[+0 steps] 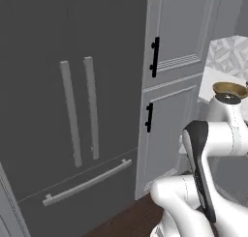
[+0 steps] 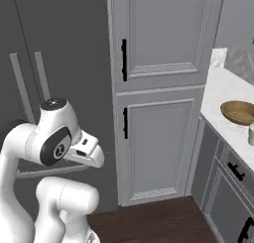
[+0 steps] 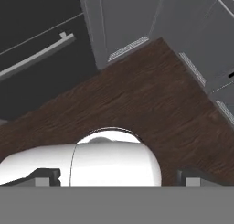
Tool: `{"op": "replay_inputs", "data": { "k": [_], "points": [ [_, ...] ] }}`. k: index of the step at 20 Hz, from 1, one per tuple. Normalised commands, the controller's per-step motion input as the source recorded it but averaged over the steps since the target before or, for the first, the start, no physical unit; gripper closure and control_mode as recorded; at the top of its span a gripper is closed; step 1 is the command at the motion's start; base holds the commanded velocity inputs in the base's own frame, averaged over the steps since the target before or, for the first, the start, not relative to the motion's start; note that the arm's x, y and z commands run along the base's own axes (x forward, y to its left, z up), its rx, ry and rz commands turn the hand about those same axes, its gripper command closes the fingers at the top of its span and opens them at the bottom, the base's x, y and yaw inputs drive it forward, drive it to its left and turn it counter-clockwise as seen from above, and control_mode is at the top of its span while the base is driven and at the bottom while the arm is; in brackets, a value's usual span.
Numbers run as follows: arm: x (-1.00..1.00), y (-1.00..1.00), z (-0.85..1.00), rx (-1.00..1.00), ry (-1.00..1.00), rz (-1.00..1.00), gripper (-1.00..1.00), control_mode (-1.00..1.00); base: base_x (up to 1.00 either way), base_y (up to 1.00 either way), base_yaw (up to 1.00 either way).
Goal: Grab a lemon wedge from the fridge and one ice cube from the ice bowl, and put them in the glass of lemonade.
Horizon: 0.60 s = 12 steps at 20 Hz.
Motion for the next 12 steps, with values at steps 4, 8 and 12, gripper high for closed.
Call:
{"op": "replay_inputs", "data": {
  "k": [4,8,12],
  "points": [
    [0.00,0.00,0.00,0.00,0.00,0.00,-1.00,1.00,0.44,0.39,0.57],
    [0.00,0.00,0.00,0.00,0.00,0.00,-1.00,1.00,0.55,-0.02,0.44],
    [0.00,0.00,0.00,0.00,0.00,0.00,-1.00,1.00,-0.07,-0.03,0.17]
  ]
}}
